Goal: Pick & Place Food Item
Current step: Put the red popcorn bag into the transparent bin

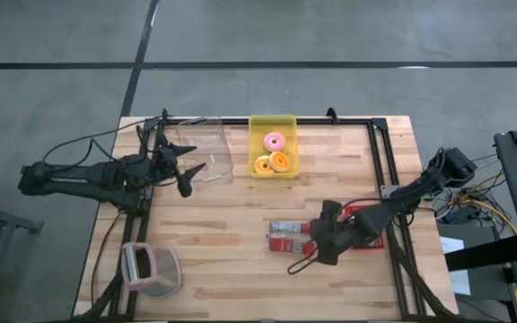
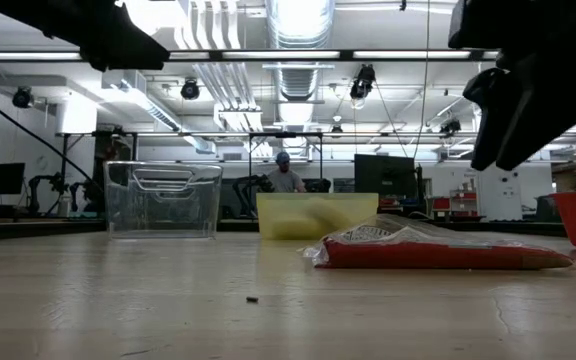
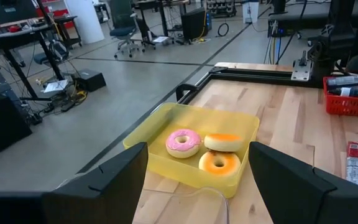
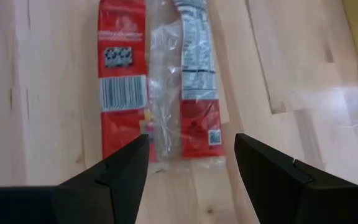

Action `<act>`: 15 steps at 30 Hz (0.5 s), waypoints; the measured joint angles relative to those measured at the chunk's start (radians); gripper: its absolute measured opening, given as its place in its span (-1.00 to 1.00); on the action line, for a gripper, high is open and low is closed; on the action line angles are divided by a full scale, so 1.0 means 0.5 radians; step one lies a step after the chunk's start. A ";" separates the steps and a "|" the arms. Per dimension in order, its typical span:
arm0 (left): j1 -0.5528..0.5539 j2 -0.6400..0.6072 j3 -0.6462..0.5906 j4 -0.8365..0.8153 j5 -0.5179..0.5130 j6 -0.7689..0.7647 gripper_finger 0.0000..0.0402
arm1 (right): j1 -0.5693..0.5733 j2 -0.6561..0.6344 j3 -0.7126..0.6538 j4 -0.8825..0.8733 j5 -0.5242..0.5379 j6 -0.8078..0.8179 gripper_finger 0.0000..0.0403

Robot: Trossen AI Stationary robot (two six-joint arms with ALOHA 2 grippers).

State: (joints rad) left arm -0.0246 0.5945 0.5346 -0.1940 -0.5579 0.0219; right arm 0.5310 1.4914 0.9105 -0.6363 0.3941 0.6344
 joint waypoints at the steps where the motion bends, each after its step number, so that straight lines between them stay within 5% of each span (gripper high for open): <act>1: 0.000 0.000 0.000 0.000 0.000 0.000 0.42 | 0.001 0.000 -0.010 0.005 -0.007 -0.004 0.16; 8: 0.000 0.022 -0.001 0.000 0.010 -0.071 0.42 | 0.001 0.000 -0.096 0.146 -0.008 -0.001 0.16; 15: -0.002 0.157 -0.089 0.170 0.409 -0.159 0.42 | 0.002 0.000 -0.211 0.450 -0.010 -0.015 0.16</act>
State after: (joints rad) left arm -0.0254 0.6730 0.4902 -0.1088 -0.3535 -0.0575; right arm 0.5320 1.4914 0.8052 -0.4111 0.3891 0.6270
